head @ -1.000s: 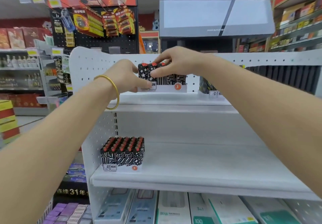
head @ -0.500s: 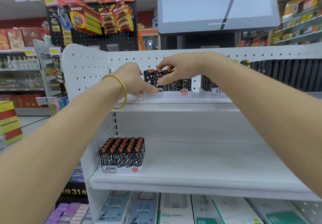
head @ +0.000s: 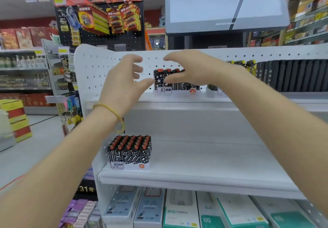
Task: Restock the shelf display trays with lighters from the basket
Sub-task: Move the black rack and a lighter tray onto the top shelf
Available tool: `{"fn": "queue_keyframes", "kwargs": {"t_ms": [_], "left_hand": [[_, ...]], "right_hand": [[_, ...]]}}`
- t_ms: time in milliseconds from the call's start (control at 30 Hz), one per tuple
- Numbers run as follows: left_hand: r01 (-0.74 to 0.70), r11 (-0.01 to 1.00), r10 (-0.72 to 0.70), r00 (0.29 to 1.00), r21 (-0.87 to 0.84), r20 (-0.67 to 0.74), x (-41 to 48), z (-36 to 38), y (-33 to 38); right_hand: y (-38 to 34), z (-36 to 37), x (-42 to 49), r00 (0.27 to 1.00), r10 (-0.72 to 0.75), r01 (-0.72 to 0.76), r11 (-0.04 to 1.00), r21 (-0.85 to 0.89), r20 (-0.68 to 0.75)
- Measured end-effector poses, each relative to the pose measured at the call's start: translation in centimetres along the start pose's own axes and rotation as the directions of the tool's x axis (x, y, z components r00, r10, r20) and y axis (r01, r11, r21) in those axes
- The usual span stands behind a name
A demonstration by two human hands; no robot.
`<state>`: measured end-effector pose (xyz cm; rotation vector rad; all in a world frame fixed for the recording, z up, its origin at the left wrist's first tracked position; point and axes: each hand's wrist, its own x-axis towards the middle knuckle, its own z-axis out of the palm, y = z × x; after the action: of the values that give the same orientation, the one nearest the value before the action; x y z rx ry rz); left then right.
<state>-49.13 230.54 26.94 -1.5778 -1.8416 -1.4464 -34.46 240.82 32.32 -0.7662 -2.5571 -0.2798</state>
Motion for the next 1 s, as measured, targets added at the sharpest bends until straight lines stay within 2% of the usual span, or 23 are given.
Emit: {"fn": "queue_keyframes", "kwargs": {"t_ms": [33, 100, 167, 200, 233, 333, 400, 467, 700, 1000], "left_hand": [[-0.042, 0.998, 0.038, 0.996, -0.052, -0.081, -1.8, -0.5, -0.2], [-0.072, 0.992, 0.055, 0.986, -0.107, -0.155, -5.3, -1.1, -1.6], [-0.035, 0.997, 0.024, 0.988, -0.071, -0.152, -8.3, -0.7, -3.9], [-0.001, 0.999, -0.003, 0.991, -0.033, -0.131, -9.6, -0.3, -5.3], [0.043, 0.999, -0.042, 0.995, 0.010, -0.094, -10.6, 0.1, -6.6], [0.157, 0.975, -0.166, 0.985, 0.158, 0.047, -12.6, 1.5, -10.0], [0.205, 0.952, -0.236, 0.964, 0.226, 0.122, -13.1, 2.2, -11.4], [0.217, 0.936, -0.267, 0.951, 0.277, 0.157, -13.2, 2.8, -12.0], [0.306, 0.906, -0.373, 0.905, 0.293, 0.206, -12.8, 4.3, -12.2], [0.352, 0.868, -0.454, 0.849, 0.350, 0.271, -11.2, 4.2, -12.7]], "right_hand": [[-0.7, 0.2, -1.2, 0.996, -0.027, 0.028, 1.000, 0.013, -0.089], [-2.5, 1.3, -4.0, 0.960, -0.082, 0.101, 0.993, 0.058, -0.267], [-4.3, 3.4, -6.7, 0.913, -0.102, 0.182, 0.968, 0.172, -0.395], [-5.0, 4.8, -7.7, 0.910, -0.093, 0.202, 0.951, 0.236, -0.405], [-5.6, 6.3, -8.3, 0.928, -0.077, 0.190, 0.940, 0.283, -0.365], [-6.6, 11.2, -7.7, 0.997, -0.060, 0.071, 0.961, 0.266, -0.049], [-6.4, 14.4, -6.1, 0.993, -0.050, 0.016, 0.953, 0.304, 0.104], [-6.2, 17.1, -4.3, 0.981, -0.079, 0.011, 0.936, 0.351, 0.179], [-6.0, 21.6, -0.4, 0.937, -0.171, 0.034, 0.912, 0.409, 0.303], [-5.9, 22.1, -0.4, 0.966, -0.161, 0.043, 0.870, 0.491, 0.202]]}}
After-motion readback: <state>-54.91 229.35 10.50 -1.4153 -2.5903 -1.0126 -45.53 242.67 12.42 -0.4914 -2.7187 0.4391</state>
